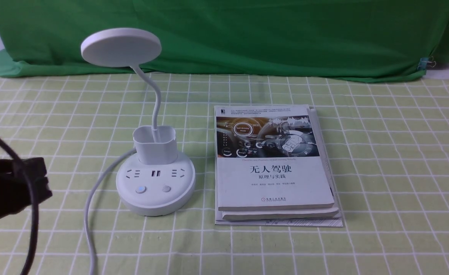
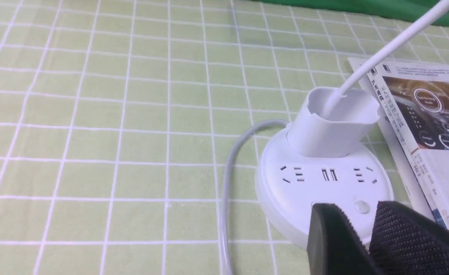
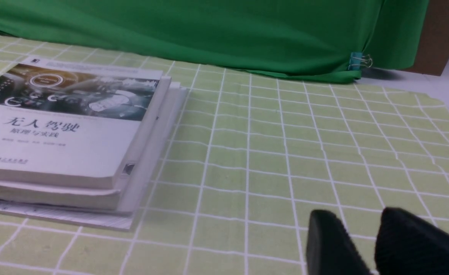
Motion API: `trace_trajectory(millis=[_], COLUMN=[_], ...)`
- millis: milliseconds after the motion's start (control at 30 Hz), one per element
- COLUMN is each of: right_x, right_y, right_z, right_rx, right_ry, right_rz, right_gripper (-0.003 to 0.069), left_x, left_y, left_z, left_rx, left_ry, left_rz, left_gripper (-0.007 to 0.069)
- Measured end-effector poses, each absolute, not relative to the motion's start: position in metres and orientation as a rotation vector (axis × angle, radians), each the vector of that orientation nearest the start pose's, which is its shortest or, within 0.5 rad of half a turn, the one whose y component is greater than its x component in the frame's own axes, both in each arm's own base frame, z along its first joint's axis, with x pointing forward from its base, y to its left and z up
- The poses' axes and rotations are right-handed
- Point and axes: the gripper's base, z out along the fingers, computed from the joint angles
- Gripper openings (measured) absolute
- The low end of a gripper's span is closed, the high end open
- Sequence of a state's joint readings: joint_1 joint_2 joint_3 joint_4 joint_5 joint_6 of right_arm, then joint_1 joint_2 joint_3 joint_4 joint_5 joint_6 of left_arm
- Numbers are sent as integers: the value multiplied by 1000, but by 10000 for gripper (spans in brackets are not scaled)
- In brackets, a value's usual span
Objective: Turn on the table lamp on the green coffee tablecloth with your hand.
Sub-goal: 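Press the power button on the lamp base to turn the lamp on with the left gripper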
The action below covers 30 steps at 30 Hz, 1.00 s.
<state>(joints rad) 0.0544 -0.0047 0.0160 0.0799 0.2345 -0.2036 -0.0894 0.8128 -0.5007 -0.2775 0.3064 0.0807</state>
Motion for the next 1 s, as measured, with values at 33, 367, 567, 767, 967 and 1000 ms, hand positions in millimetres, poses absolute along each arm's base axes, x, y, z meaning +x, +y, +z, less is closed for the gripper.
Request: trace_trajectory(millis=[33,367,567,767,967,1000], right_x=[55,55,55,55,55,55], right_y=[5,5,5,5,5,5], right_z=[187,187,187,187,187,187], right_rx=[-169,-169,-169,-169,-169,-169], right_ry=[1721,1721,1721,1721,1721,1721], right_rz=[-37,-37,-37,-37,-37,-37], right_gripper=[245,245,245,245,245,245], left_x=[161,224,255,279,296,298], left_y=[-22,-42,-84,-118,-132,-132], left_z=[275,237,233,217,197,196], left_rx=[-56,59,300,424,491,496], left_ry=[2096,2468,2565,2615,2549,2537], left_rz=[-258,-341,-339,-251,-202,-196], left_gripper=[151,143,52,15,15,15])
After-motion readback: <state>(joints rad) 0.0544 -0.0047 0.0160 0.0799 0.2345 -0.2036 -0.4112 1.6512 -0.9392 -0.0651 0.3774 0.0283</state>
